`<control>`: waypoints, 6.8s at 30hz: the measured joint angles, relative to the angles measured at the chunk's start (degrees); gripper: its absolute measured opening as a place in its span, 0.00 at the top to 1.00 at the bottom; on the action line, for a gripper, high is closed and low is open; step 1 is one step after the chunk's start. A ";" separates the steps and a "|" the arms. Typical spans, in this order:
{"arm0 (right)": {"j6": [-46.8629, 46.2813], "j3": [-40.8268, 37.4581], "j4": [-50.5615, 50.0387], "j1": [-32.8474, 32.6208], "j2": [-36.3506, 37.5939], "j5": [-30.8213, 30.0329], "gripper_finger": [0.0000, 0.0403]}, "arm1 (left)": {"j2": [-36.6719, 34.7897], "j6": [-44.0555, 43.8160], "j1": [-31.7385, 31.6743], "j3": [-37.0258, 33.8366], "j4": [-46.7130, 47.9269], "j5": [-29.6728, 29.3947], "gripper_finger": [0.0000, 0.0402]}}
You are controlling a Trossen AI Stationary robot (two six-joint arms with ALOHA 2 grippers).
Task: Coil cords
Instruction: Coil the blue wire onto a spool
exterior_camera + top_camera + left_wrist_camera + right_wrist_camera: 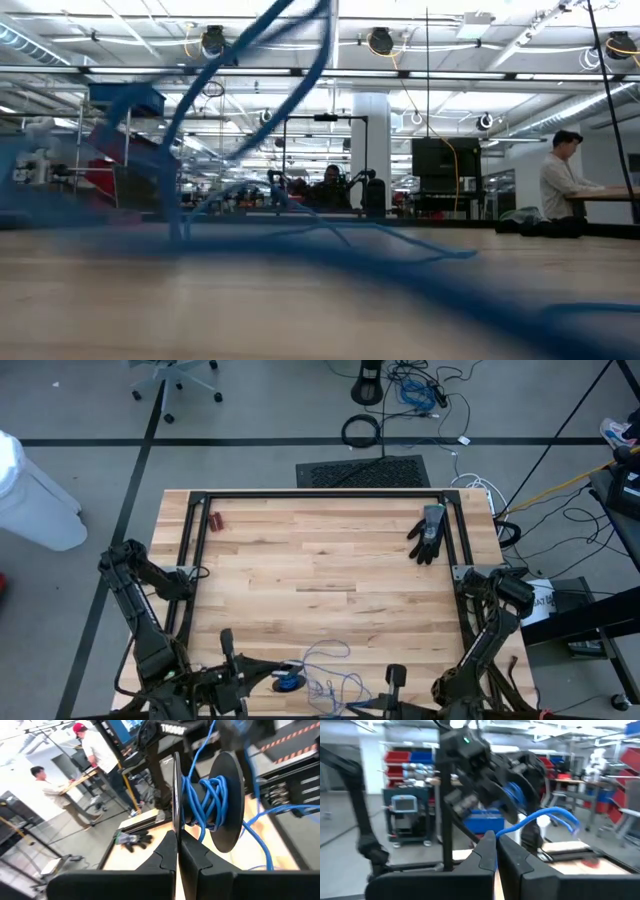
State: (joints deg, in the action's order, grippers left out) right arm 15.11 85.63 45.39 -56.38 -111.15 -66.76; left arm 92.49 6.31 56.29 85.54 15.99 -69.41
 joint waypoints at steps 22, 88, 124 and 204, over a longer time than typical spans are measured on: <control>-3.09 9.39 -3.86 9.95 -2.45 19.45 1.00 | 2.60 0.41 -6.76 -0.02 1.29 -0.20 0.98; -21.73 27.36 -47.04 -1.50 -6.64 6.11 1.00 | 3.13 -12.07 -9.40 -0.02 19.07 0.33 0.98; -11.50 27.36 -55.78 -1.47 -3.96 -23.22 1.00 | 1.16 -8.91 -4.31 0.02 17.25 7.58 0.98; -20.84 27.31 -55.87 17.94 -15.23 3.97 0.68 | -7.23 -19.35 -5.76 0.02 19.42 6.23 0.98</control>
State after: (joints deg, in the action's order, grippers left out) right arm -5.73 112.95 -10.48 -38.44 -126.39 -62.79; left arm 85.25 -13.04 50.53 85.56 35.41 -63.18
